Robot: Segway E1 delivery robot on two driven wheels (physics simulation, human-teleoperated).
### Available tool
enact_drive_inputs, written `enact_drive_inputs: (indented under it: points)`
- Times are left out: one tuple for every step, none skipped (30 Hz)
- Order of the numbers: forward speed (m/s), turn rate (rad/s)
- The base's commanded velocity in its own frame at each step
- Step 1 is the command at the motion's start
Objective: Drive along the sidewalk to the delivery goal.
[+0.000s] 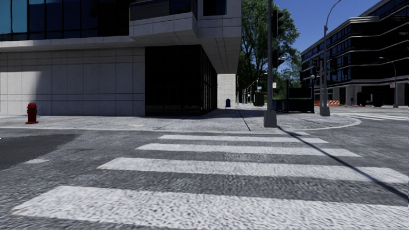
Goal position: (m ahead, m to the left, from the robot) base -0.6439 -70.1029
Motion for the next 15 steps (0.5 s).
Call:
enact_drive_inputs:
  points:
    - [2.0,-0.12]
    - [2.0,-0.17]
    - [2.0,-0.17]
    - [2.0,-0.2]
    - [2.0,-0.2]
    - [2.0,-0.21]
    - [2.0,-0.21]
    - [2.0,-0.21]
    - [2.0,-0.22]
    - [2.0,-0.22]
    - [2.0,-0.22]
    - [2.0,-0.22]
    - [2.0,-0.22]
    - [2.0,-0.23]
    - [2.0,-0.23]
